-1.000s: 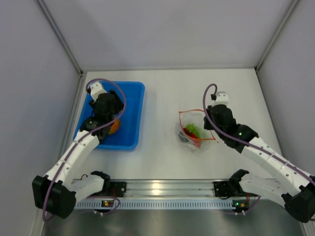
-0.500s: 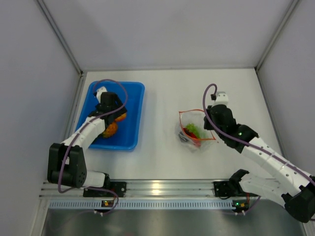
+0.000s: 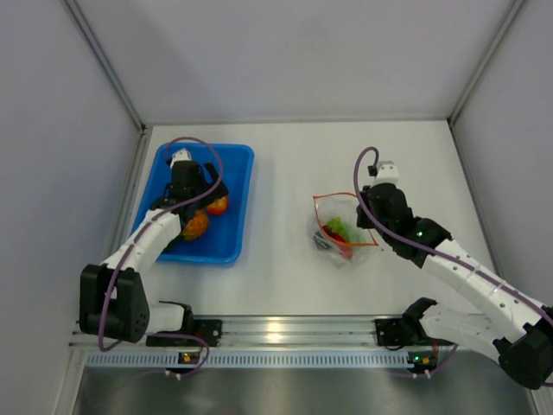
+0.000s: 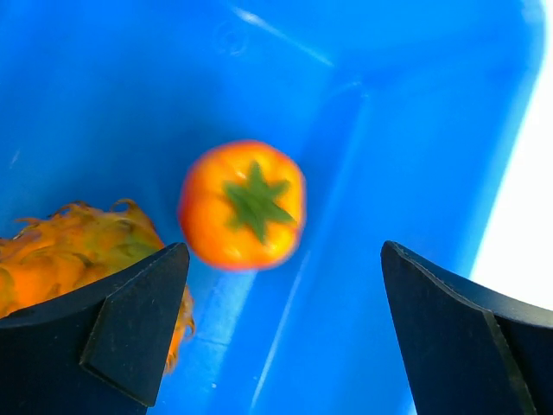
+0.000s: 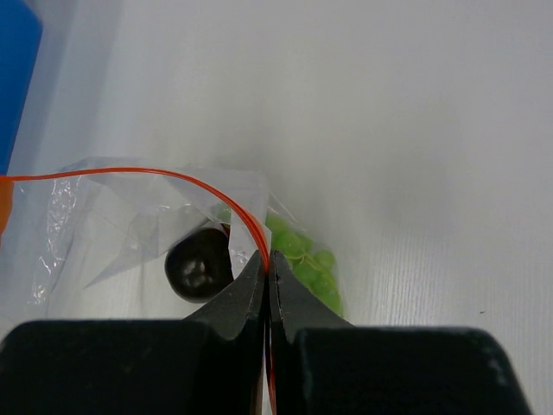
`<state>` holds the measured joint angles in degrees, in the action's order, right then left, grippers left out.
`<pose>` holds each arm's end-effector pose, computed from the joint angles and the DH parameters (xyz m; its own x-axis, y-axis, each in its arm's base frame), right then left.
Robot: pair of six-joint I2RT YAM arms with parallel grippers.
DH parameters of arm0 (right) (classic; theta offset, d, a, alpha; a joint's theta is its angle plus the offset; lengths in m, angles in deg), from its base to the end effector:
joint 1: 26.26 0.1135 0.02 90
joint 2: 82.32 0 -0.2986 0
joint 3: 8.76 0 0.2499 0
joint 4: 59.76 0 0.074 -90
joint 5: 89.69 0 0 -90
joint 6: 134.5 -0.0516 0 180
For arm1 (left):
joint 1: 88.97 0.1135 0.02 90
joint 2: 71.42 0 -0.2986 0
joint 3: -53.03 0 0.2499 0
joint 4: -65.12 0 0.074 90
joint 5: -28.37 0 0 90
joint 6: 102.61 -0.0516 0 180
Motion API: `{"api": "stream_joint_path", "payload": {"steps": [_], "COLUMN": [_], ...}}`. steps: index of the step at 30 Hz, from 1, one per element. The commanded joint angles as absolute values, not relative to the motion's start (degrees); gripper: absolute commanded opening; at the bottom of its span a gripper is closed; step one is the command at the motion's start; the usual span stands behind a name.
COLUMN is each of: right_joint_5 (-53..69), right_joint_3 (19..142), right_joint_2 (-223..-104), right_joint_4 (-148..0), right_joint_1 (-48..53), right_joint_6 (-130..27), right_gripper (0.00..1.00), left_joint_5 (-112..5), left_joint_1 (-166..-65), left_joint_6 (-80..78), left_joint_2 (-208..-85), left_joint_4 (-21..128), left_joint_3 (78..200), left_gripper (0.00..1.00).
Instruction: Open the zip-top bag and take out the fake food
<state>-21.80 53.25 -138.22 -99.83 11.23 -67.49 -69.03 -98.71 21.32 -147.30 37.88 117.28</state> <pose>0.1722 0.1076 0.3193 -0.5315 0.0483 -0.8457 -0.1179 0.9844 0.1304 0.2863 -0.0424 0.2741 -0.5517 -0.4669 -0.6911 -0.2880 0.8843 -0.3675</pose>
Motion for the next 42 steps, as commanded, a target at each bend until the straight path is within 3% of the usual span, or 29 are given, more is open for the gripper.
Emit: {"api": "stream_joint_path", "payload": {"steps": [1,11,20,30,33,34,37,38,40,41,42], "right_joint_5": [-20.26,-17.97,-16.83,-14.81,-14.28,-14.19,-14.1,-14.02,-14.1,-14.1,-14.1], "right_joint_3": [56.63,57.95,59.53,58.22,58.04,57.95,57.95,57.95,57.78,57.78,57.69], "right_joint_2": [-138.22,-137.52,-136.46,-133.56,-133.21,-132.95,-132.33,-132.15,-131.46,-131.36,-131.1], "right_joint_4": [-99.58,-99.32,-99.84,-98.44,-98.35,-98.35,-98.35,-98.35,-98.44,-98.44,-98.44], "right_joint_1": [11.88,11.97,11.97,11.97,12.06,11.97,11.97,12.06,12.06,11.97,12.06], "right_joint_6": [-67.44,-69.46,-72.54,-75.79,-76.58,-76.76,-77.2,-77.37,-77.64,-77.9,-77.99], "right_gripper": [0.0,0.0,0.0,0.0,0.0,0.0,0.0,0.0,0.0,0.0,0.0], "left_joint_5": [-64.45,-48.71,-58.45,-66.64,-66.64,-66.64,-66.12,-65.85,-65.07,-64.97,-64.8], "left_joint_1": [-98.29,-102.15,-124.36,-140.73,-143.37,-143.99,-146.36,-147.41,-148.21,-148.56,-148.74], "left_joint_6": [19.73,18.68,19.99,25.0,27.81,29.12,30.45,30.54,30.89,31.07,31.42], "left_joint_2": [-142.36,-136.38,-136.02,-142.43,-145.33,-146.21,-149.46,-151.21,-152.89,-154.2,-154.74], "left_joint_4": [39.45,39.54,39.54,45.59,49.1,49.81,53.07,53.6,54.91,55.27,55.71], "left_joint_3": [119.66,124.58,132.57,137.42,137.42,137.76,138.29,138.64,138.82,138.65,138.3], "left_gripper": [0.98,0.98,0.98,0.96,0.84,0.74,0.64,0.41,0.24,0.1,0.06]}}
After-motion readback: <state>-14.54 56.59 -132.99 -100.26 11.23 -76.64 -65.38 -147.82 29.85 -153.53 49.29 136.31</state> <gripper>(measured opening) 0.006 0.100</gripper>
